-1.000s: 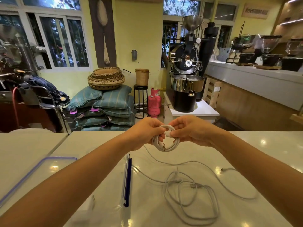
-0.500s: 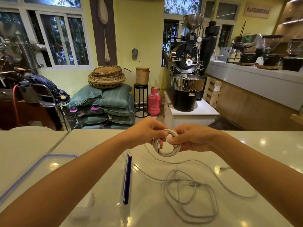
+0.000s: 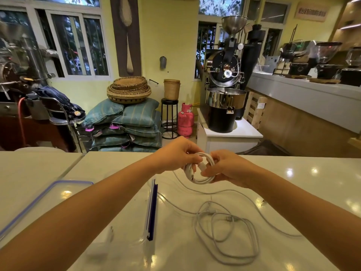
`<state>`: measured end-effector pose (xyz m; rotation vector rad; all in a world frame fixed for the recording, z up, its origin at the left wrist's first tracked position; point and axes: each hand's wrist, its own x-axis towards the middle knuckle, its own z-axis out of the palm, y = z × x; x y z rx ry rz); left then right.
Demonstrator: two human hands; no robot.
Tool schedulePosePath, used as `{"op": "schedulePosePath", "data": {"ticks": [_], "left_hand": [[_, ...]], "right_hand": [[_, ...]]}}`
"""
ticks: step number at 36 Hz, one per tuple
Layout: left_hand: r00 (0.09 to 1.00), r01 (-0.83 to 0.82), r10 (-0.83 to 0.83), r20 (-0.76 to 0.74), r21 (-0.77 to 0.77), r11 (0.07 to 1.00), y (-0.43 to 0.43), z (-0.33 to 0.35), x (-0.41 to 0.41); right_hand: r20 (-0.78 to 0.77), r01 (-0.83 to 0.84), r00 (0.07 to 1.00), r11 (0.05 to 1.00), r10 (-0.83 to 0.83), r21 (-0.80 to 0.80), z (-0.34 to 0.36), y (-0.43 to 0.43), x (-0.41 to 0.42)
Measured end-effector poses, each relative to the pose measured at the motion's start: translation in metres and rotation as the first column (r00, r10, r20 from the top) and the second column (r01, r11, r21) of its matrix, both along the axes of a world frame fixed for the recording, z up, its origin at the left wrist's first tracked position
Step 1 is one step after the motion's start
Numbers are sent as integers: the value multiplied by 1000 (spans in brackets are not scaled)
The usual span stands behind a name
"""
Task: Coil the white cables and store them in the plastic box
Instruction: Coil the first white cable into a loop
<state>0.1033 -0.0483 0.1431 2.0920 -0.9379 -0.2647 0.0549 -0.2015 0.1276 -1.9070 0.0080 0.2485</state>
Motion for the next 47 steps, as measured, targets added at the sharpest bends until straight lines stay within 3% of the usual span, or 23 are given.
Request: {"op": "schedulePosePath", "data": {"ticks": [4, 10, 14, 20, 26, 31, 38, 42, 47], "left_hand": [[998, -50, 51, 42, -31, 998, 0, -5, 1], [964, -128, 138, 226, -55, 990, -1, -15, 1], [961, -141, 175, 214, -167, 976, 2, -20, 2], [966, -146, 197, 170, -273, 951, 5, -20, 4], [965, -102, 133, 227, -141, 985, 18, -14, 12], [972, -115, 121, 203, -45, 992, 35, -10, 19], [916, -283, 248, 314, 69, 957, 70, -9, 27], [843, -442, 344, 413, 169, 881, 95, -19, 32], [816, -532, 423, 394, 225, 816, 123, -40, 38]], "right_hand": [[104, 102, 990, 994, -97, -45, 1, 3, 0], [283, 185, 946, 980, -156, -78, 0, 10, 2], [280, 153, 945, 984, -171, 87, 3, 11, 2], [158, 88, 975, 923, -157, 374, 6, 11, 6], [126, 97, 977, 884, -172, 457, 2, 17, 13], [151, 134, 967, 912, -206, 388, -2, 34, 24], [157, 102, 974, 934, -164, 342, -4, 72, 46], [146, 103, 978, 949, -151, 298, -12, 102, 61], [62, 94, 992, 966, -112, 240, -35, 138, 76]]}}
